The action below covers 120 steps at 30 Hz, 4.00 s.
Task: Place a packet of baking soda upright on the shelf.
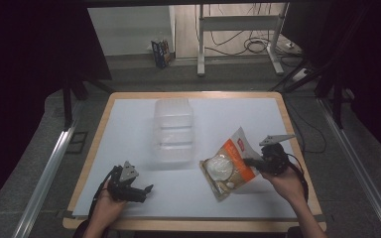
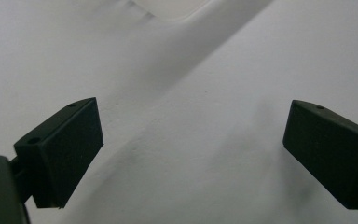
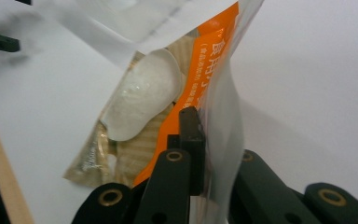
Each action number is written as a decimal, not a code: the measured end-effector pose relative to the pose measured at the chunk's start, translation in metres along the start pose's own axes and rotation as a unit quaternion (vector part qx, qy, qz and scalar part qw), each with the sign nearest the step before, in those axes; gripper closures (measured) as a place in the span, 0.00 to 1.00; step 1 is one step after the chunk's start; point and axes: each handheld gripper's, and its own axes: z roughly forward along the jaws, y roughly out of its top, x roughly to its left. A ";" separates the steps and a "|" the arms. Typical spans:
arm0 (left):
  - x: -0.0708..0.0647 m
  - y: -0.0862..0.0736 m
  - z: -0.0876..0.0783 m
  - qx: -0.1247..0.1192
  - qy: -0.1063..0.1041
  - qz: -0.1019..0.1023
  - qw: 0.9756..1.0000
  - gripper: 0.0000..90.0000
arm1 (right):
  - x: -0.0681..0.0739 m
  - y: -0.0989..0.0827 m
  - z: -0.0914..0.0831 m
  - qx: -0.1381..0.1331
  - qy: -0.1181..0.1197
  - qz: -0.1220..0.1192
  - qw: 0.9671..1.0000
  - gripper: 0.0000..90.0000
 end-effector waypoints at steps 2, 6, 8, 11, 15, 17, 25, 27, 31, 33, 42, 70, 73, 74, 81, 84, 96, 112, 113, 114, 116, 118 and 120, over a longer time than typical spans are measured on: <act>0.000 0.000 0.000 0.000 0.000 0.000 1.000 0.05 | 0.004 0.004 -0.002 -0.004 0.004 -0.006 1.000 0.98; 0.000 0.000 -0.001 -0.003 0.003 -0.001 1.000 0.05 | 0.010 0.011 -0.005 -0.007 0.009 -0.016 1.000 0.98; 0.001 0.000 -0.002 -0.007 0.004 -0.002 1.000 0.05 | 0.014 0.018 -0.007 -0.010 0.015 -0.021 1.000 0.98; 0.001 0.000 -0.002 -0.008 0.005 -0.002 1.000 0.05 | 0.020 0.025 -0.010 -0.010 0.017 -0.029 0.999 0.98; 0.001 0.000 -0.002 -0.009 0.006 -0.002 1.000 0.05 | 0.028 0.034 -0.013 -0.010 0.016 -0.042 0.999 0.98; 0.000 0.000 -0.002 -0.009 0.006 -0.001 1.000 0.05 | 0.032 0.038 -0.015 -0.009 0.016 -0.046 0.999 0.99; 0.000 0.001 -0.002 -0.012 0.005 -0.003 1.000 0.05 | 0.040 0.051 -0.020 -0.005 0.010 -0.070 0.997 0.99; 0.001 0.001 -0.002 -0.013 0.004 -0.004 1.000 0.05 | 0.041 0.053 -0.021 -0.006 0.007 -0.075 0.997 0.99; 0.002 0.001 -0.003 -0.022 -0.007 -0.014 1.000 0.05 | 0.041 0.059 -0.025 -0.011 -0.003 -0.082 0.997 0.99; 0.002 0.001 -0.004 -0.024 -0.011 -0.017 1.000 0.05 | 0.041 0.061 -0.027 -0.015 -0.007 -0.081 0.997 0.99; 0.002 0.001 -0.003 -0.020 -0.016 -0.018 1.000 0.05 | 0.034 0.078 -0.036 -0.046 -0.007 -0.078 0.996 0.98; 0.004 0.000 -0.003 -0.022 -0.021 -0.023 0.999 0.04 | 0.035 0.161 0.004 -0.060 0.041 -0.097 0.993 0.98; 0.004 0.000 -0.004 -0.021 -0.021 -0.022 0.999 0.04 | 0.037 0.166 0.014 -0.056 0.048 -0.098 0.992 0.98; 0.004 0.000 -0.004 -0.022 -0.022 -0.022 0.999 0.04 | 0.038 0.168 0.017 -0.056 0.051 -0.097 0.992 0.98; 0.006 0.000 -0.005 -0.027 -0.026 -0.028 0.999 0.04 | 0.044 0.178 0.036 -0.054 0.068 -0.096 0.992 0.98; 0.006 0.000 -0.005 -0.031 -0.029 -0.031 0.999 0.04 | 0.047 0.181 0.040 -0.053 0.073 -0.097 0.991 0.98; 0.009 0.000 -0.007 -0.035 -0.054 -0.062 0.996 0.04 | 0.066 0.202 0.070 -0.059 0.093 -0.107 0.988 0.98; 0.006 -0.001 -0.010 -0.051 -0.047 -0.053 0.996 0.04 | 0.088 0.207 0.112 -0.044 0.106 -0.122 0.986 0.98; 0.006 0.000 -0.010 -0.052 -0.049 -0.055 0.996 0.04 | 0.087 0.205 0.114 -0.041 0.105 -0.121 0.986 0.98; 0.006 0.000 -0.010 -0.053 -0.048 -0.056 0.996 0.04 | 0.086 0.203 0.117 -0.040 0.106 -0.118 0.986 0.98; 0.006 0.000 -0.011 -0.054 -0.045 -0.055 0.996 0.04 | 0.084 0.199 0.121 -0.037 0.108 -0.113 0.987 0.98; 0.006 0.000 -0.011 -0.055 -0.044 -0.055 0.996 0.04 | 0.081 0.194 0.125 -0.033 0.108 -0.114 0.987 0.98; 0.006 -0.001 -0.010 -0.055 -0.044 -0.054 0.996 0.04 | 0.079 0.189 0.127 -0.032 0.111 -0.116 0.986 0.98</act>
